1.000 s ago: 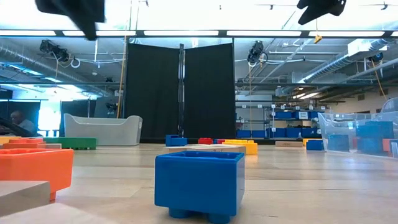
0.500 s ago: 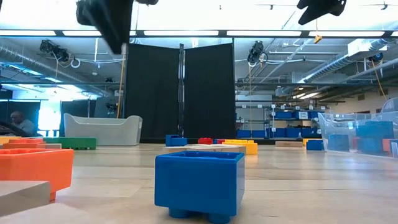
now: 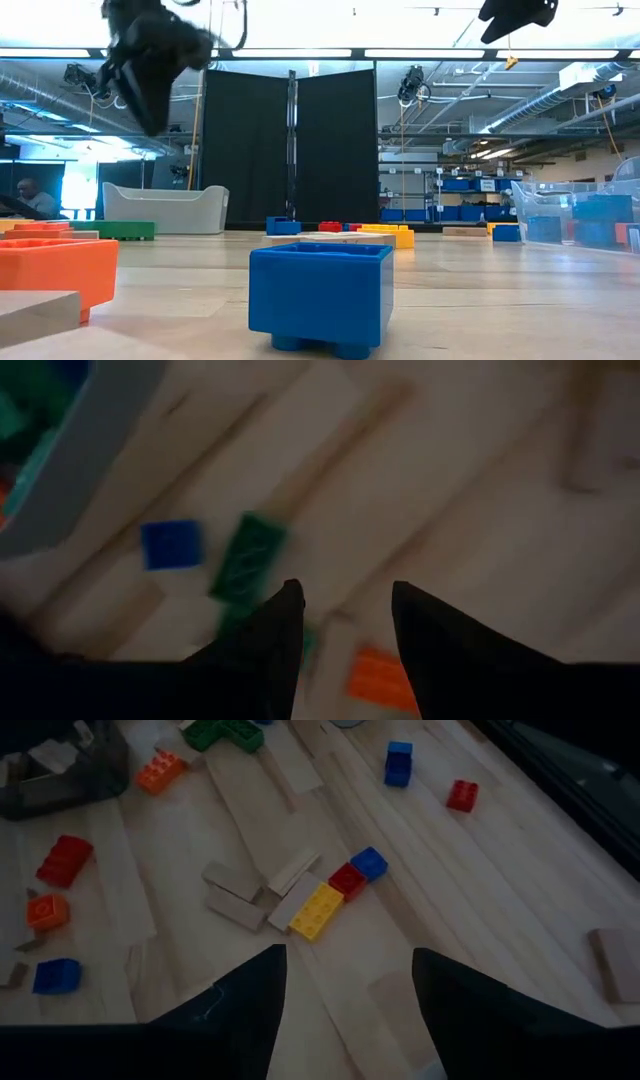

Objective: Sort blocks by size
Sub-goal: Put the large green game piece into the gray bin

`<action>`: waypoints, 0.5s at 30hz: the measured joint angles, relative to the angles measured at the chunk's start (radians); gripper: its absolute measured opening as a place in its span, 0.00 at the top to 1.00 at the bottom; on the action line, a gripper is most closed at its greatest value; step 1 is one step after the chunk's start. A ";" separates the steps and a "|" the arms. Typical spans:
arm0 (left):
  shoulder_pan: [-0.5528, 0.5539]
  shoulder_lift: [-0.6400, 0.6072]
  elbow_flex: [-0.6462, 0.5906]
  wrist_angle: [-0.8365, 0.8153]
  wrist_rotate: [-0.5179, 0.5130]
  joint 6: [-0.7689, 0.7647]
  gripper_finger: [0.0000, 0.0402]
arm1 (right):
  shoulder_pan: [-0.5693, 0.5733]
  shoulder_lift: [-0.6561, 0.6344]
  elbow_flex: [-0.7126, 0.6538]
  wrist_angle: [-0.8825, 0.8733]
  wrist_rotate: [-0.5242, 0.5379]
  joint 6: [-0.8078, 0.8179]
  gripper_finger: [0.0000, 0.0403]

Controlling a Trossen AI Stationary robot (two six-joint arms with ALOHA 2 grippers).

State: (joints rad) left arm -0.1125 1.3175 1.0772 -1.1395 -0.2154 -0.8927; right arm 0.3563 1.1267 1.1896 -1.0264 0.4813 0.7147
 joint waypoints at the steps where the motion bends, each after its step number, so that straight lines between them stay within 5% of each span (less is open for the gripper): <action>1: 0.010 -0.016 -0.025 -0.004 -0.001 0.004 0.60 | -0.003 0.000 0.000 -0.001 0.000 0.000 0.42; 15: 0.054 -0.036 -0.120 0.038 -0.038 0.371 0.60 | -0.103 0.000 0.000 0.000 0.023 -0.001 0.43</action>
State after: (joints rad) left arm -0.0586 1.2813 0.9573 -1.1015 -0.2530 -0.5212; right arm 0.2536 1.1267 1.1896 -1.0267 0.5045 0.7136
